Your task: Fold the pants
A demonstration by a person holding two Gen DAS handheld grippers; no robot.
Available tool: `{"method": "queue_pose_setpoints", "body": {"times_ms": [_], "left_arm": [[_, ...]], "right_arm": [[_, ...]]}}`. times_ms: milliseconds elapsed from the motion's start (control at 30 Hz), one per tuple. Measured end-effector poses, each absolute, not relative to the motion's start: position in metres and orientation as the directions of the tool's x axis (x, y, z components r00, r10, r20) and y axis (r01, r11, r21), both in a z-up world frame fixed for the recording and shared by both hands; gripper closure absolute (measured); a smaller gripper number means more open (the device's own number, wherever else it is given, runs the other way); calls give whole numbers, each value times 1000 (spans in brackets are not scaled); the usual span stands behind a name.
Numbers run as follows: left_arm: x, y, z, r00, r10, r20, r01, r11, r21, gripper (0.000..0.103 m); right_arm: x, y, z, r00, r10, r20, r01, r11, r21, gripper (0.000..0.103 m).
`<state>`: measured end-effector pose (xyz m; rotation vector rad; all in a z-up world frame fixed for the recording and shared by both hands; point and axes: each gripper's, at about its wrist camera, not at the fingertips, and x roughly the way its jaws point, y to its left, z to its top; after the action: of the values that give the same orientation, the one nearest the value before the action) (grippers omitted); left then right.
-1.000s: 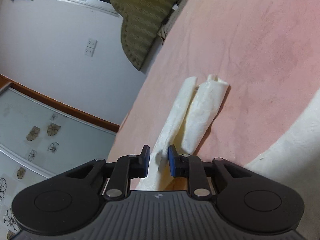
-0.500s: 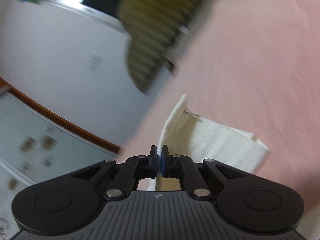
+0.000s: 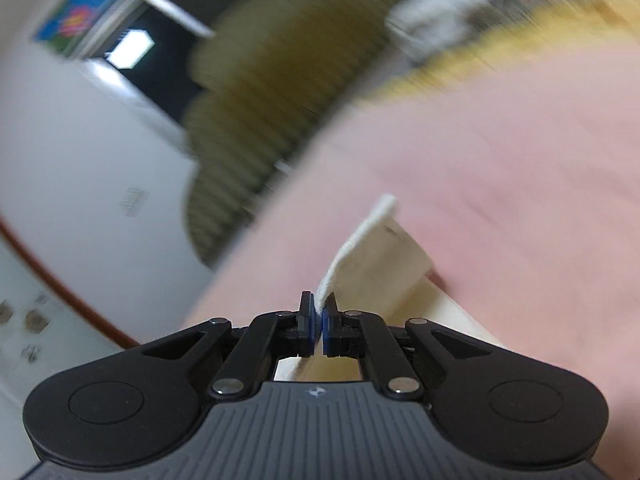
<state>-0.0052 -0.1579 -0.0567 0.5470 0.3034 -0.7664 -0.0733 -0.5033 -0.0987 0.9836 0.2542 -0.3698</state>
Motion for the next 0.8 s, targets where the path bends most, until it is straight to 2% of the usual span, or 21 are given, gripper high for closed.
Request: {"method": "queue_pose_setpoints", "body": {"times_ms": [200,400,433,467,500,567,600,633,667,700,733,800], "left_arm": [[-17,-141,-48,669,-592,-449,742,565,361,95],[-23,-142,-73,669,-552,-498,743,499,446,94],[-24,-139,-72,667,-553,-499,745,494,448,93],[-24,-136,-68,656,-559,-508,755,491,435,86],[-24,-132,-64,633,-572,-522,774,487,405,83],[-24,-126,-54,573,-613,-544,816,487,312,76],[-25,-123,-48,550,-635,-543,830,488,270,72],[-26,-120,-43,536,-655,-532,838,492,238,69],[-29,-116,-37,529,-674,-516,840,500,210,63],[-31,-111,-32,535,-683,-497,836,515,192,57],[-30,-103,-27,552,-682,-480,823,538,182,55],[-24,-85,-18,629,-634,-449,760,623,186,46]], "right_arm": [[-92,-492,-103,881,-185,-436,463,527,713,96],[-104,-496,-103,837,-148,-527,509,562,651,91],[-109,-498,-96,824,-171,-539,534,551,642,89],[-115,-497,-86,804,-229,-549,573,548,609,86],[-124,-492,-77,773,-327,-544,624,550,555,85],[-130,-477,-54,733,-489,-473,675,611,413,81],[-123,-466,-44,753,-494,-435,646,681,345,81],[-111,-454,-39,781,-449,-435,594,749,293,78],[-94,-443,-38,807,-369,-461,522,811,265,61],[-76,-429,-42,826,-270,-495,437,862,259,48],[-59,-414,-48,838,-172,-517,349,898,267,29],[-33,-384,-65,825,-46,-563,212,949,233,26]]}}
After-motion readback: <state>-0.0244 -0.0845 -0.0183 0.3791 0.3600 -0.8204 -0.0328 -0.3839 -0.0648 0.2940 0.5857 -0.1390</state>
